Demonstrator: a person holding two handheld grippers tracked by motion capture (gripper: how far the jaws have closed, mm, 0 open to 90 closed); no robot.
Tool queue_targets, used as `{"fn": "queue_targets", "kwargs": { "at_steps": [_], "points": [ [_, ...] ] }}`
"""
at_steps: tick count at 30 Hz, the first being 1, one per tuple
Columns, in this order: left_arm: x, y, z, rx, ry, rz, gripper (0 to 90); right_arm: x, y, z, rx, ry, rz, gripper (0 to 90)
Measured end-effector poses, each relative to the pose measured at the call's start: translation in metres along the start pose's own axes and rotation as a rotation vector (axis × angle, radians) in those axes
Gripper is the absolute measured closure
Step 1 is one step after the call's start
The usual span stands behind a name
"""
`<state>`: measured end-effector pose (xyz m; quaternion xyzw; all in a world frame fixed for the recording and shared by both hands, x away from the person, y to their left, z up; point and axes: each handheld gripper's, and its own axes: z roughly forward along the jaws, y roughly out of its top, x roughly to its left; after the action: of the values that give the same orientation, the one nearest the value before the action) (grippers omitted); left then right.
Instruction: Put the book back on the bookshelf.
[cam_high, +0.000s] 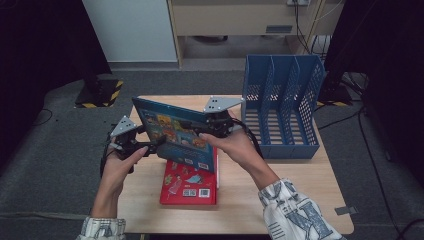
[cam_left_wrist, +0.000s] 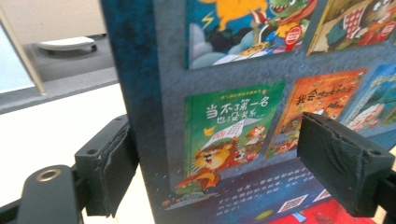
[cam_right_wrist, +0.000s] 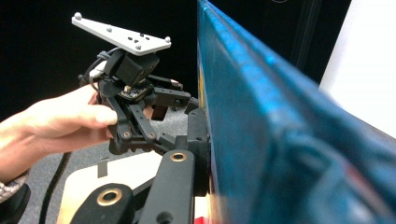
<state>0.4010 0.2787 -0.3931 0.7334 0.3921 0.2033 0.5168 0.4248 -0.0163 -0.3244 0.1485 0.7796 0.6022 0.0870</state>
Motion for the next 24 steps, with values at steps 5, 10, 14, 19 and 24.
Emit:
{"fn": "queue_targets", "kwargs": {
  "at_steps": [5,10,14,19,24],
  "points": [
    [0.018,-0.009,-0.009,0.012,0.068,-0.031,15.0,-0.003,-0.001,-0.005,-0.010,-0.035,0.020,82.4],
    [0.036,-0.026,-0.006,0.029,0.142,-0.077,16.4,-0.007,-0.001,-0.010,-0.022,-0.061,0.042,82.6],
    [0.049,-0.046,0.005,0.105,0.224,-0.082,15.8,-0.010,0.002,-0.013,-0.030,-0.083,0.052,82.6],
    [0.057,-0.068,0.020,0.171,0.221,-0.124,16.0,-0.014,0.003,-0.020,-0.034,-0.112,0.073,82.6],
    [0.059,-0.079,0.028,0.228,0.230,-0.125,15.4,-0.017,0.005,-0.025,-0.040,-0.126,0.085,82.6]
  ]
}}
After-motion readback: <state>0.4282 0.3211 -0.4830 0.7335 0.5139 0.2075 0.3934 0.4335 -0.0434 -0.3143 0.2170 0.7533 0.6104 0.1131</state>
